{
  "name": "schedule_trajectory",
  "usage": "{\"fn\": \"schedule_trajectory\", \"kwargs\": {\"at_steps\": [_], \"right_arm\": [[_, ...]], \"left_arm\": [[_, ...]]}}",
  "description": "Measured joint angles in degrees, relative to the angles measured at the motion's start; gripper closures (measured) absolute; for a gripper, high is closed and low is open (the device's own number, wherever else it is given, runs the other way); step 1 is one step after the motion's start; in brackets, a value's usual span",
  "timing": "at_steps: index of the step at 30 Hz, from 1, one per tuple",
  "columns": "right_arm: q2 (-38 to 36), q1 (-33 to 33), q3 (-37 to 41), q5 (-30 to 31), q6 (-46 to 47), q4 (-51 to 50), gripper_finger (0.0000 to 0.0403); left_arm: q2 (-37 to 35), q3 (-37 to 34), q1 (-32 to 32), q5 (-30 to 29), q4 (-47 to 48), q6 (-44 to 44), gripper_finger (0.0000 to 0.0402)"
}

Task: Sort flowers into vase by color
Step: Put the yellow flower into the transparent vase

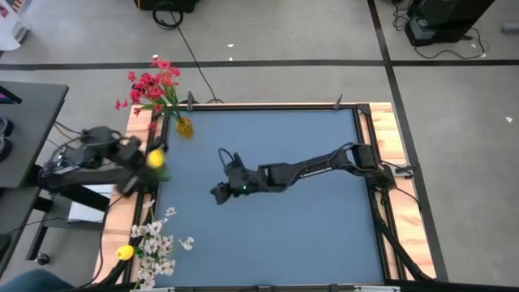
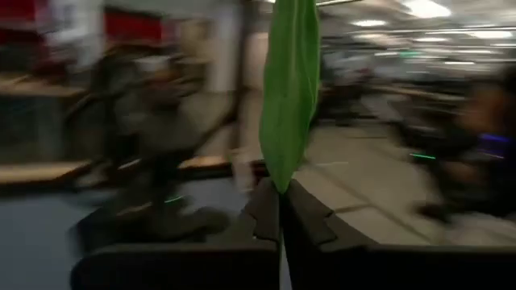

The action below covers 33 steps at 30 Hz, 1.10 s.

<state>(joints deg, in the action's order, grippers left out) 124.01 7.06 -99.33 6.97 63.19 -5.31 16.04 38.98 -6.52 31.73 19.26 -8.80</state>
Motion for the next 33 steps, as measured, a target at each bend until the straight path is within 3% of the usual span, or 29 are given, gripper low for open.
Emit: {"fn": "schedule_trajectory", "kwargs": {"at_steps": [4,11,16,23,26,33], "right_arm": [[0.0,2.41,0.0,3.2,4.58,-3.56,0.0196],[0.0,5.84,0.0,8.98,13.79,-5.63,0.0197],[-0.02,7.99,0.0,12.54,19.06,-5.98,0.0197],[-0.02,9.84,0.0,12.46,25.33,-9.99,0.0197],[-0.02,10.53,0.0,9.08,28.74,-12.21,0.0197],[-0.02,10.58,0.0,7.51,31.64,-14.09,0.0197]], "left_arm": [[-5.9,0.02,0.04,12.27,0.88,-0.02,0.0399],[-9.87,0.02,0.02,21.32,0.7,-0.04,0.04],[-9.72,0.02,0.02,30.86,-0.55,-0.81,0.04],[-9.74,0.02,0.02,41.63,-13.51,-9.06,0.04],[-9.74,0.03,0.02,43.63,-18.85,-10.01,0.04],[-9.74,0.0,0.0,43.67,-18.64,-11.21,0.0399]]}}
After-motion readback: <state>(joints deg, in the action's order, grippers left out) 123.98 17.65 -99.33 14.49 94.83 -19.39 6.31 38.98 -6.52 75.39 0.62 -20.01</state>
